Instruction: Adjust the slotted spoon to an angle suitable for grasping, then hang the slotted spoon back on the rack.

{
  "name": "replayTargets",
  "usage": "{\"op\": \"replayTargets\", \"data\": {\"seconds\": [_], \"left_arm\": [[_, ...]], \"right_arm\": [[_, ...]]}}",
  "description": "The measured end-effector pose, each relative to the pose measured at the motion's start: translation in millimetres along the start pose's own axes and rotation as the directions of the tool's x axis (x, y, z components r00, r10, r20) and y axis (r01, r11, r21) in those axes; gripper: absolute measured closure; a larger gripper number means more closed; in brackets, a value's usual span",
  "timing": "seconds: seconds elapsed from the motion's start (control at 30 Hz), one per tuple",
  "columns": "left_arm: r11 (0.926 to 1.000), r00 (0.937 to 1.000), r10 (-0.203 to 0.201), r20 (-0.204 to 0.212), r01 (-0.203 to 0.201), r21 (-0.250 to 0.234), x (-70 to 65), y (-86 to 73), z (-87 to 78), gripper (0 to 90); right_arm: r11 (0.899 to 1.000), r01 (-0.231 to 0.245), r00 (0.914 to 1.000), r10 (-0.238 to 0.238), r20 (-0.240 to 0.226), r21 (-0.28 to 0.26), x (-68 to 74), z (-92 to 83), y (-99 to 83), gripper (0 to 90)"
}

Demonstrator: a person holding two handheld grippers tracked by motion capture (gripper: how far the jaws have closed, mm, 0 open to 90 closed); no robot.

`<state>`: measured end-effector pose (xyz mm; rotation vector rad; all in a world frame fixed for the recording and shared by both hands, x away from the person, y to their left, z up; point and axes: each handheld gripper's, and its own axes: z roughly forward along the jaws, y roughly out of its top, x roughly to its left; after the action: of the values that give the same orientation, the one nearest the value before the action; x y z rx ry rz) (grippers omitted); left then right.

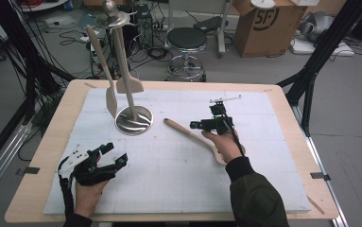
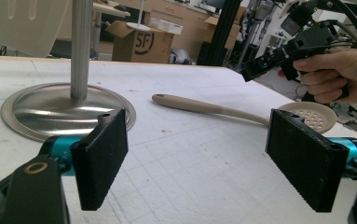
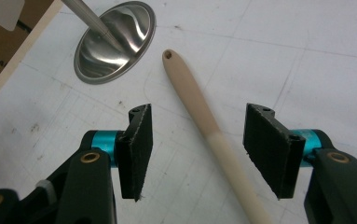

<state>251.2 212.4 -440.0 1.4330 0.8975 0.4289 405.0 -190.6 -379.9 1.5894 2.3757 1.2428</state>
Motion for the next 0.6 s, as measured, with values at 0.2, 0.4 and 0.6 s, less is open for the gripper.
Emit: {"op": "replayTargets", "data": {"seconds": [0.2,0.4,0.6], "left_arm": [[1.0000,1.0000,-0.001,-0.003,0.001,0.001,0.5,0.0,-0.3,21.5],[1.0000,1.0000,0.000,-0.005,0.000,-0.001,0.4,0.2,-0.5,21.5],[1.0000,1.0000,-0.001,-0.004,0.001,-0.004,0.8,0.2,-0.7,21.5]], "right_arm": [[0.999,0.001,1.0000,-0.001,0.001,0.041,-5.4,-0.1,-1.3,43.2],[0.995,0.015,0.9999,-0.016,0.007,0.096,-11.1,4.0,-3.0,44.1],[0.981,0.034,0.9994,-0.034,-0.003,0.190,-17.5,13.6,-5.9,47.4]]}}
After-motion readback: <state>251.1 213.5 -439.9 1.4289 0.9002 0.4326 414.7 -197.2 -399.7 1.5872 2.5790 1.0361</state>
